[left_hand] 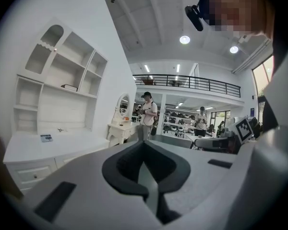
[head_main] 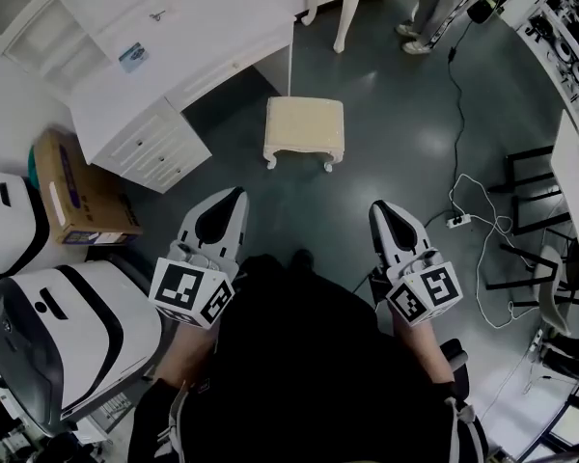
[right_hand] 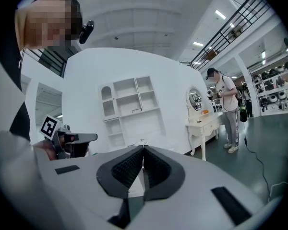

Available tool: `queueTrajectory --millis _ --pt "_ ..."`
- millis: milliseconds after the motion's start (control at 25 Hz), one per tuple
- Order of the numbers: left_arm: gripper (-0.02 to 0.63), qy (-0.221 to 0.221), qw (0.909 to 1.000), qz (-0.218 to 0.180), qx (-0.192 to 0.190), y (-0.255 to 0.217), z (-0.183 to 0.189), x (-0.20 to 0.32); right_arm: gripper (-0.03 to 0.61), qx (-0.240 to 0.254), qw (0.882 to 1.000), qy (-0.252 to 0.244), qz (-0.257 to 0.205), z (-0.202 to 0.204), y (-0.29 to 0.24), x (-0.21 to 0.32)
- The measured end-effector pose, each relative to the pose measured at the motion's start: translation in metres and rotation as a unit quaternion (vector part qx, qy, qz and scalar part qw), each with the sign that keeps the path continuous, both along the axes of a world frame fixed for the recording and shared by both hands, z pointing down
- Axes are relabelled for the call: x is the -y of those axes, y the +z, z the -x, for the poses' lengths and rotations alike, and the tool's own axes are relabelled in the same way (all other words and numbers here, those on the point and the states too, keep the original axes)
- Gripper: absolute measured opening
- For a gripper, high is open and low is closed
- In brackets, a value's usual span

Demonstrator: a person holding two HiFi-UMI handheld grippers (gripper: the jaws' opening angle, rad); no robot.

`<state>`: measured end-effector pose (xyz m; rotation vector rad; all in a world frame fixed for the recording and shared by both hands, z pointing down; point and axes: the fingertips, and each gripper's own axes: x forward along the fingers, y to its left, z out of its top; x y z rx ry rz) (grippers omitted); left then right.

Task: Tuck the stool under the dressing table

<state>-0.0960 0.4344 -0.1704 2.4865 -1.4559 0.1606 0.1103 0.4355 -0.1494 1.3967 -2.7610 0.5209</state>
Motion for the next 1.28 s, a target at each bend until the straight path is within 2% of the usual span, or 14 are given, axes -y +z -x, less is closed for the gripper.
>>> queueTrajectory --millis 320,560,720,840,1040,1280 --pt "0.006 0.01 0.9997 0.022 -0.007 0.019 0.002 0.066 0.018 0.0 1.0 0.0 0.03 0.009 0.02 0.057" --pt "0.006 0.025 0.9989 0.034 -0.02 0.039 0.025 0.149 0.018 -0.013 0.999 0.017 0.034 0.031 0.028 0.133" --pt "0.006 0.036 0.9989 0.029 -0.003 0.04 0.039 0.208 0.018 -0.017 0.999 0.02 0.032 0.051 0.022 0.187" --pt "0.006 0.044 0.9986 0.03 -0.004 0.04 0.049 0.246 0.019 -0.021 0.999 0.026 0.039 0.062 0.023 0.223" --pt "0.006 0.072 0.9965 0.042 0.007 0.051 0.058 0.285 0.019 -0.03 0.998 0.033 0.038 0.081 0.026 0.263" --pt "0.006 0.096 0.9935 0.06 0.018 0.062 0.048 0.31 0.018 -0.032 0.998 0.036 0.045 0.083 0.035 0.295"
